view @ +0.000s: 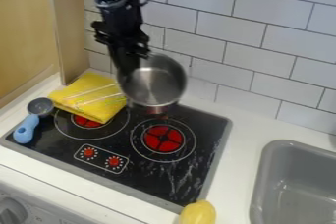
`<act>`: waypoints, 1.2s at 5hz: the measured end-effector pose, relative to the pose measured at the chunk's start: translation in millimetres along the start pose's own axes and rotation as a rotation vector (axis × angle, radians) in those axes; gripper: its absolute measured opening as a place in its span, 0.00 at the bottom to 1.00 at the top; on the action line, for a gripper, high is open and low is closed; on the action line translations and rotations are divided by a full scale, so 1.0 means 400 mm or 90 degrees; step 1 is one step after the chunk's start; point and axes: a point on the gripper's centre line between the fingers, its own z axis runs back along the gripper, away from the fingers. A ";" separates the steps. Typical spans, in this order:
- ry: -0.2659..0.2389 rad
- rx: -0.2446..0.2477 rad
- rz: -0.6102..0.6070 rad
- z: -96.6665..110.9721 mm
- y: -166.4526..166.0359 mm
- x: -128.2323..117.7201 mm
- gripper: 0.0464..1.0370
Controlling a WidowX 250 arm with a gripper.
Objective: Picking the silver pot from the stove and place it to the left bunner on the left side
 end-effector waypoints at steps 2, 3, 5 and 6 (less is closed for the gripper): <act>-0.006 0.014 0.082 0.008 0.085 -0.006 0.01; 0.001 0.020 0.126 -0.001 0.127 -0.024 0.01; 0.022 0.027 0.159 -0.021 0.165 -0.050 0.01; 0.028 0.031 0.176 -0.026 0.185 -0.066 0.01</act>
